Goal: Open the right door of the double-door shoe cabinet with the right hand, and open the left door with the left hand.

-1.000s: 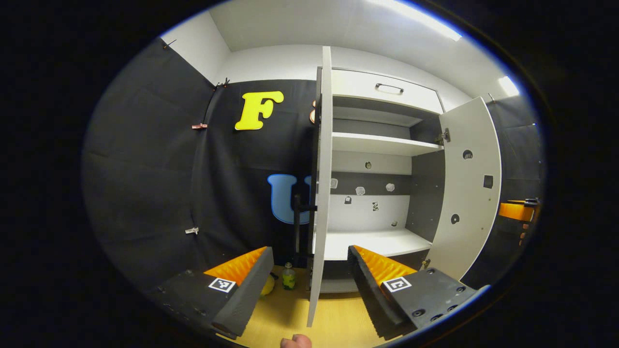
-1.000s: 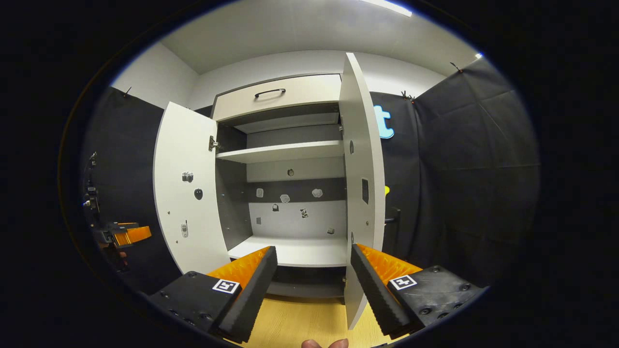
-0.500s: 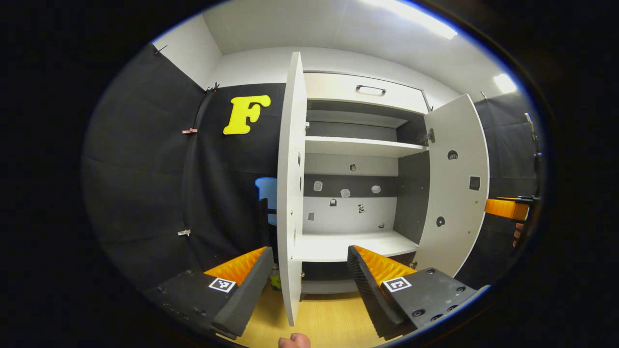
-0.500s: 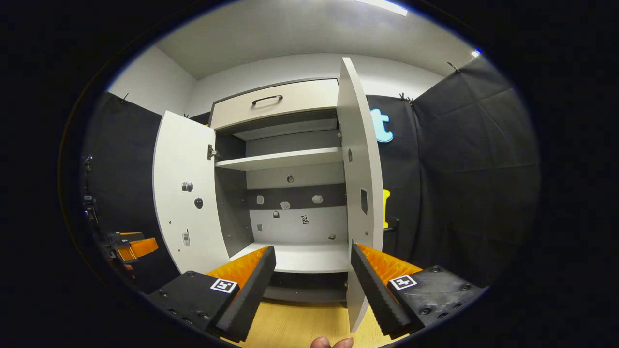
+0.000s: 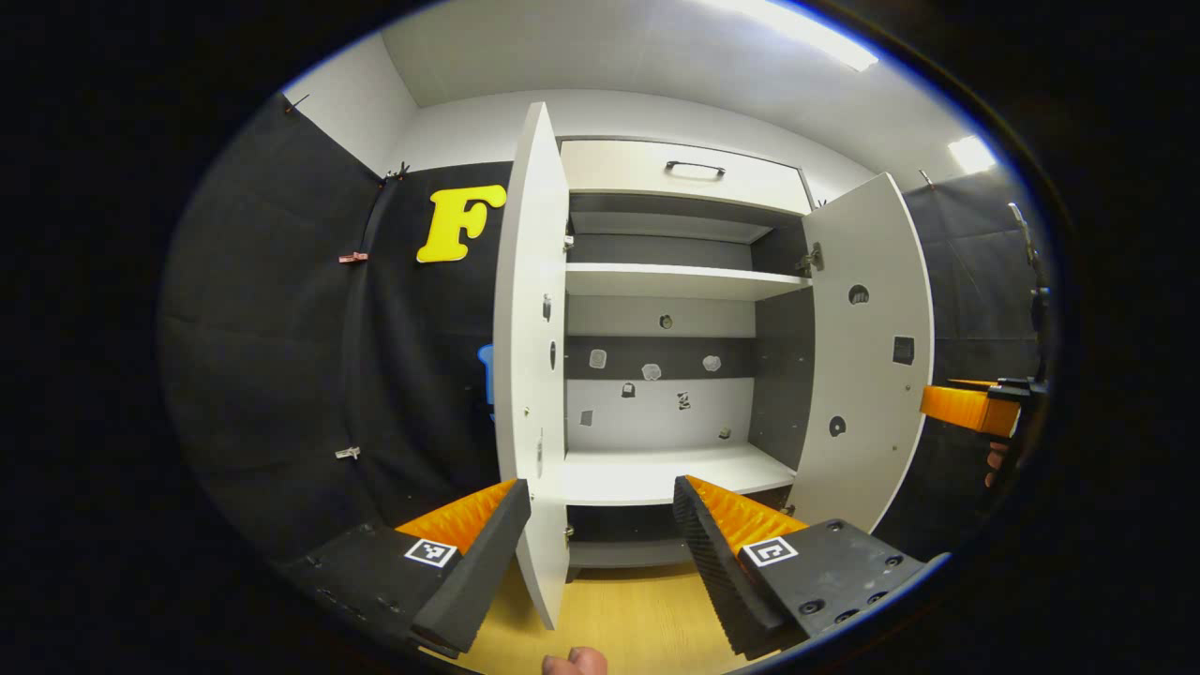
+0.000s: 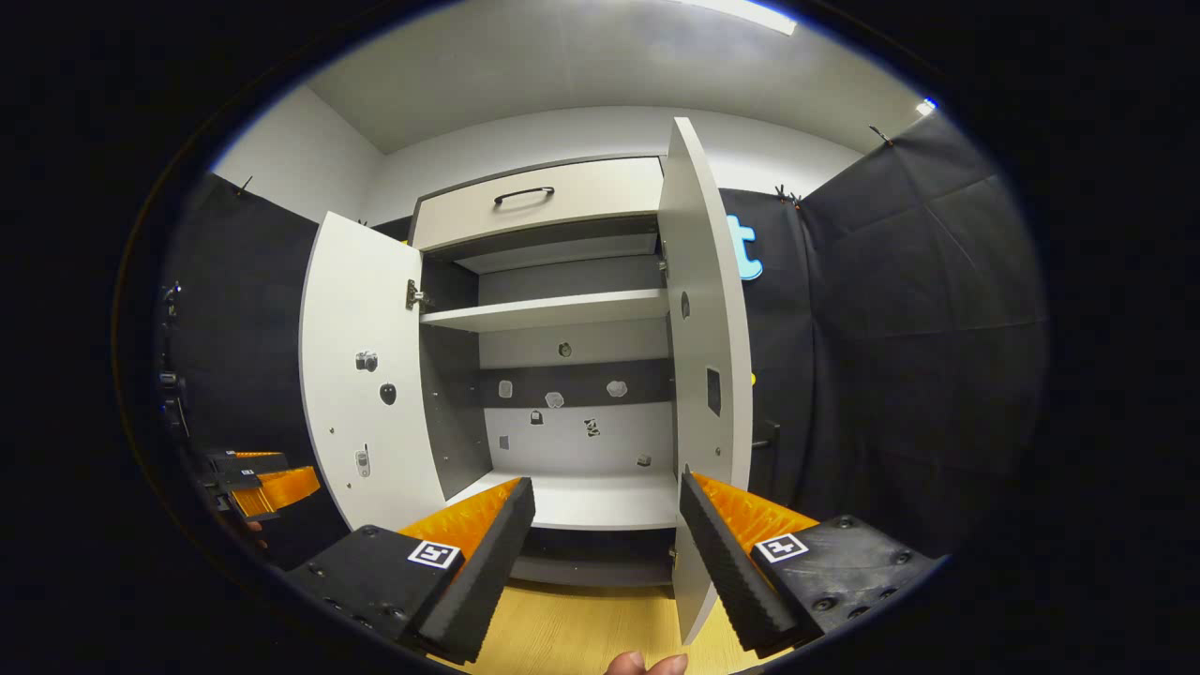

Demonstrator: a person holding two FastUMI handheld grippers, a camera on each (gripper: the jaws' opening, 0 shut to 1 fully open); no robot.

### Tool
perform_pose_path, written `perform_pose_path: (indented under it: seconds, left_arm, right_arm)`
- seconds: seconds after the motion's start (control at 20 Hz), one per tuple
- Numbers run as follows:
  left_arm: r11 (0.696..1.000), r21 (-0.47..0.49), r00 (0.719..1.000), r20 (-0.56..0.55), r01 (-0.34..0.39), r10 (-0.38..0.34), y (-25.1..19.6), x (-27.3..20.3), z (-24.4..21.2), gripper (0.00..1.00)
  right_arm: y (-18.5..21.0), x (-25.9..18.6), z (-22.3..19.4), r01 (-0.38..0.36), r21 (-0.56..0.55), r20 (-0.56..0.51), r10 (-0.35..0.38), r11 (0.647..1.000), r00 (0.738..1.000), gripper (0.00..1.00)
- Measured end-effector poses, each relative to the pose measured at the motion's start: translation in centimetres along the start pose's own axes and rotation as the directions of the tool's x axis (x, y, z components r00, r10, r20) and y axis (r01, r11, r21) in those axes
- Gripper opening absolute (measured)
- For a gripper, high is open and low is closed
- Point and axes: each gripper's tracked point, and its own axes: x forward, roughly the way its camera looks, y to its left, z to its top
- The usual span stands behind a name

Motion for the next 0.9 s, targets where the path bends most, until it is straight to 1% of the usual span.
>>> perform_pose_path:
  seconds: [0.25,0.45,0.9]
  left_arm:
    - [1.000,0.025,1.000,0.010,0.013,-0.013,-1.7,0.1,0.4,0.95]
    - [0.999,0.019,1.000,0.000,0.028,-0.028,-2.9,0.2,0.0,0.95]
    - [1.000,0.017,1.000,-0.023,0.019,-0.019,-3.2,1.1,-0.7,0.95]
  right_arm:
    - [0.8,-0.1,-0.4,-0.016,0.009,-0.010,0.017,1.000,1.000,0.98]
    - [0.7,-0.1,-0.8,-0.016,-0.005,-0.017,0.016,1.000,1.000,0.98]
    - [-0.5,0.2,-1.1,0.005,0.003,-0.021,-0.005,1.000,1.000,0.98]
